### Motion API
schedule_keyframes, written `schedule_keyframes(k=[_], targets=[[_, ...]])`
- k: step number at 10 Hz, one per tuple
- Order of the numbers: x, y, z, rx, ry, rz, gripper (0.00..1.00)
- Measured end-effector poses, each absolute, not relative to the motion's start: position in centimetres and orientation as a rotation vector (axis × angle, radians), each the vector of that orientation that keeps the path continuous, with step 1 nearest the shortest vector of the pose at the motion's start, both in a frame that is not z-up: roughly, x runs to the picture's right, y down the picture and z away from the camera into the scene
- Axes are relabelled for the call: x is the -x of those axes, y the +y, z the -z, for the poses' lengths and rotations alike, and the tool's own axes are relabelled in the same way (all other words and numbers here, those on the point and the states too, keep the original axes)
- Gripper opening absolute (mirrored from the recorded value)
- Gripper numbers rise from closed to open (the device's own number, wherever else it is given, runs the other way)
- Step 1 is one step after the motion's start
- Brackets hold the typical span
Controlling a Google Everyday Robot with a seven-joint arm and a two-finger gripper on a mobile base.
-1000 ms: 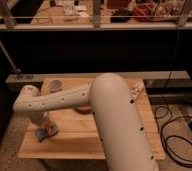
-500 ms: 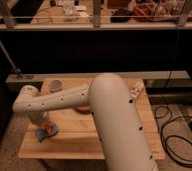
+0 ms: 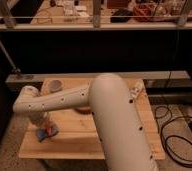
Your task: Place the pepper on the white sponge
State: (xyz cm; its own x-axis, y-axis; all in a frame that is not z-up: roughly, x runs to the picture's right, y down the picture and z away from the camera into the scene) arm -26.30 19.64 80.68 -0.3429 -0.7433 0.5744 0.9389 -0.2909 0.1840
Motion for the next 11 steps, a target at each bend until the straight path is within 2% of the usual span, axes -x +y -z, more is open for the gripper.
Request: schedule_keyframes(k=[11], targets=[[26.08, 19.75, -80.89, 0.453, -0.614, 1.884, 0.10]])
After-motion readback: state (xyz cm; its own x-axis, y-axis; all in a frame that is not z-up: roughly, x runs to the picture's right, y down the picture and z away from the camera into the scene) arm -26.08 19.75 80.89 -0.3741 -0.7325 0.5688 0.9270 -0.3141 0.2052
